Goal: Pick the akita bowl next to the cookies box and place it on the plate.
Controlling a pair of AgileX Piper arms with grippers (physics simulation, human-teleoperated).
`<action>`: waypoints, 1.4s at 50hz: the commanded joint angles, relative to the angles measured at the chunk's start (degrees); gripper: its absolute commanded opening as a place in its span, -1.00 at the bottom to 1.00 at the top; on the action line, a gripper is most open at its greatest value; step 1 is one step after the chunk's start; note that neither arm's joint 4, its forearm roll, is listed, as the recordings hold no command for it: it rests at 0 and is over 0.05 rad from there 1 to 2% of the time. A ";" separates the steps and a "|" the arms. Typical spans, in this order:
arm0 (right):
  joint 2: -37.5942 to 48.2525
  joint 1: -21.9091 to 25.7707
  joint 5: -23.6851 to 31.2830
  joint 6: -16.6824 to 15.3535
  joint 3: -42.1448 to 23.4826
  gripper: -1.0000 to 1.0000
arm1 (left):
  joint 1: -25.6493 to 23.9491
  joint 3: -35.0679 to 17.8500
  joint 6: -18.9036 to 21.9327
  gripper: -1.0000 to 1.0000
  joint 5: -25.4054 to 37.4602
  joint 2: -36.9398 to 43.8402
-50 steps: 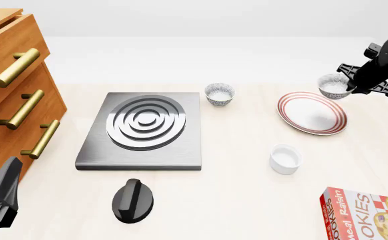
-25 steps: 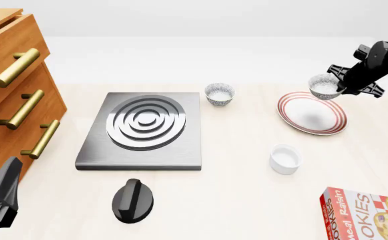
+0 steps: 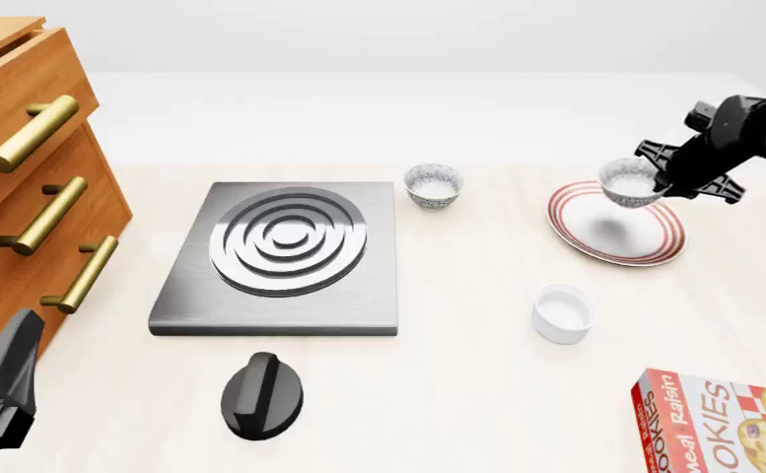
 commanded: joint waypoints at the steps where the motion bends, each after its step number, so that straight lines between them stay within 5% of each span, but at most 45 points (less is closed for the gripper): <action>1: 0.86 0.13 -0.39 0.03 -0.33 -1.00 | 0.00 0.00 0.00 1.00 0.00 0.00; 47: 3.00 0.31 -0.56 -0.30 -0.26 -1.00 | 0.00 0.00 0.00 1.00 0.00 0.00; 48: 2.60 0.19 -0.42 -0.69 -0.12 1.00 | 0.00 0.00 0.00 1.00 0.00 0.00; 70: -6.19 -0.65 0.15 -1.74 3.32 1.00 | 0.00 0.00 0.00 1.00 0.00 0.00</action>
